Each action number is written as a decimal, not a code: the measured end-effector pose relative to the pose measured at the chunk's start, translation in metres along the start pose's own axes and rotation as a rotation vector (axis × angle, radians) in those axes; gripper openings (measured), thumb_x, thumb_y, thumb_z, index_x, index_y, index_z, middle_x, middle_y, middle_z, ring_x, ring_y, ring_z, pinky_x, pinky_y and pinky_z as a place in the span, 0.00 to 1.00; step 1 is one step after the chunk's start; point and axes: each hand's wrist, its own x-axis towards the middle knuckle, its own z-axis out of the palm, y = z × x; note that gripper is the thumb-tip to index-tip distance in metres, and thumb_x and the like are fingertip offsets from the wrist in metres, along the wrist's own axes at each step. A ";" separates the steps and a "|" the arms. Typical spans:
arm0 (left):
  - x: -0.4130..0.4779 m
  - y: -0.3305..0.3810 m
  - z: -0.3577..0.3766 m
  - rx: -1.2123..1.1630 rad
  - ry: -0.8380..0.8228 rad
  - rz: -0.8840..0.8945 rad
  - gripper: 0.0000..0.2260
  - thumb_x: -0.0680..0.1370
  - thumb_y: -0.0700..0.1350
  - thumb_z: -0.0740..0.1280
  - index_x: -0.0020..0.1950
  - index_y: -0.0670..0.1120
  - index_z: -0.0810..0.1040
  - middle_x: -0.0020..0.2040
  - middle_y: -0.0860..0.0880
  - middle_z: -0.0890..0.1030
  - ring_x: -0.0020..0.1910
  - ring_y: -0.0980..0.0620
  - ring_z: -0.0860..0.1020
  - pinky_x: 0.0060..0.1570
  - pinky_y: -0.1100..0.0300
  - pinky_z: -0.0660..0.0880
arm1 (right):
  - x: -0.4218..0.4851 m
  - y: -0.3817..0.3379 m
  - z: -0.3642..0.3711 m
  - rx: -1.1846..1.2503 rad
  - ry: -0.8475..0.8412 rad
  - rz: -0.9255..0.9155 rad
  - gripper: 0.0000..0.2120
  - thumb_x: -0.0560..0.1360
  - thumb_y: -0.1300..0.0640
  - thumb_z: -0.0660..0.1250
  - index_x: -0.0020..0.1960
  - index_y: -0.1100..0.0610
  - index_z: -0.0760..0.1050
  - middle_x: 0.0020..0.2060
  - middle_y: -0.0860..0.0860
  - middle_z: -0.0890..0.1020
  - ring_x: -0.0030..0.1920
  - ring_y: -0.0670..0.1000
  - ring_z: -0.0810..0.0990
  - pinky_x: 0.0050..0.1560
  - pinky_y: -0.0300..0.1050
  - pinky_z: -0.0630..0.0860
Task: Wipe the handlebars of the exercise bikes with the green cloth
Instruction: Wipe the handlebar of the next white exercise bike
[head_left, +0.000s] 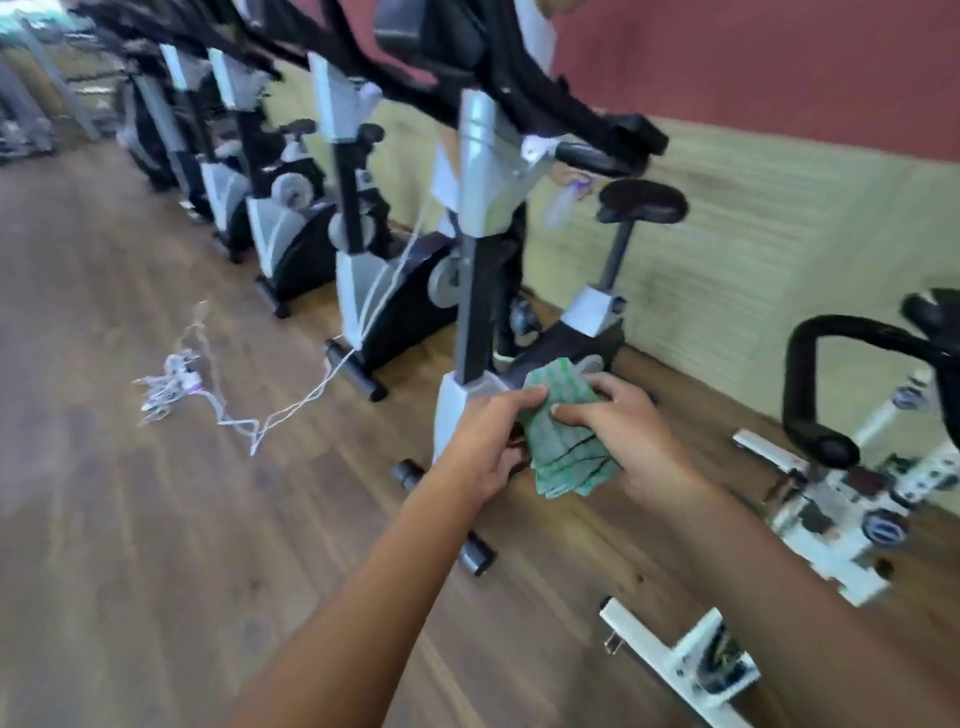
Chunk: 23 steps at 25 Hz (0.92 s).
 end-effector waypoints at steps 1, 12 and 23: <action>0.006 0.006 0.003 0.009 -0.064 -0.028 0.04 0.78 0.36 0.68 0.50 0.39 0.81 0.37 0.46 0.84 0.37 0.50 0.83 0.40 0.56 0.83 | 0.002 -0.003 -0.005 -0.059 0.051 -0.023 0.14 0.72 0.64 0.74 0.56 0.56 0.79 0.49 0.53 0.85 0.51 0.54 0.84 0.56 0.47 0.79; 0.097 0.021 0.132 0.139 -0.372 -0.078 0.03 0.74 0.35 0.70 0.42 0.41 0.81 0.36 0.46 0.79 0.33 0.53 0.74 0.31 0.62 0.72 | 0.041 -0.039 -0.071 -0.609 0.435 -0.193 0.28 0.83 0.57 0.55 0.81 0.54 0.52 0.77 0.53 0.62 0.76 0.54 0.62 0.72 0.48 0.60; 0.148 0.005 0.281 0.172 -0.755 -0.305 0.06 0.79 0.35 0.62 0.44 0.40 0.76 0.21 0.52 0.69 0.16 0.60 0.67 0.17 0.69 0.64 | 0.094 -0.051 -0.184 -0.826 0.685 0.193 0.37 0.77 0.51 0.66 0.79 0.52 0.50 0.71 0.57 0.63 0.68 0.63 0.69 0.60 0.57 0.70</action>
